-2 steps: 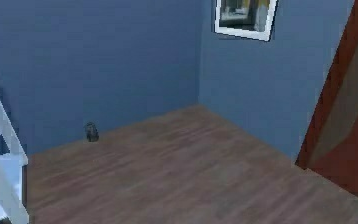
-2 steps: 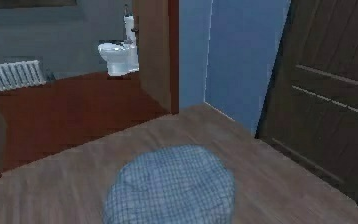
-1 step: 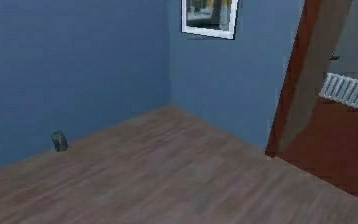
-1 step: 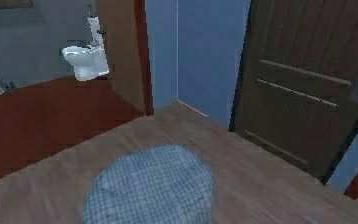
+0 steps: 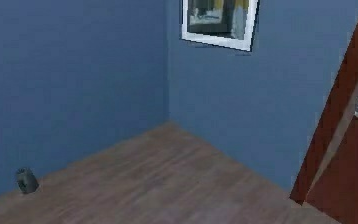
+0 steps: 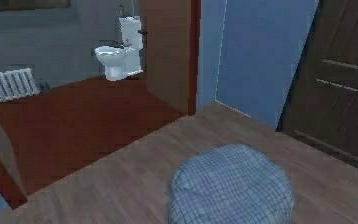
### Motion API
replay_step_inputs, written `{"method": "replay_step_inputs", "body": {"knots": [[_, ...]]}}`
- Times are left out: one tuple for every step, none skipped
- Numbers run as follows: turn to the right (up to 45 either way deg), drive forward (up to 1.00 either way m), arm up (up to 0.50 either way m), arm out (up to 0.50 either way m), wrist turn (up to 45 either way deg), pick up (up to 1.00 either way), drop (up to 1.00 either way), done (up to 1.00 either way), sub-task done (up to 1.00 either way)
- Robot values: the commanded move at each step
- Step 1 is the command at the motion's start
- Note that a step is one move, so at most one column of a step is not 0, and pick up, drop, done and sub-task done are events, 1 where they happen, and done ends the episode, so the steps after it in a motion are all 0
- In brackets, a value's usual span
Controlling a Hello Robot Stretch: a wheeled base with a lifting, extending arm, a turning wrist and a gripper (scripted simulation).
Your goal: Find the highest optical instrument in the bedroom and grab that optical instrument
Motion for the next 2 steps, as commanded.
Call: {"method": "replay_step_inputs", "body": {"knots": [[45.0, 0.00, 0.00, 0.00, 0.0, 0.00, 0.00, 0.00, 0.00], [3.0, 0.00, 0.00, 0.00, 0.0, 0.00, 0.00, 0.00, 0.00]]}}
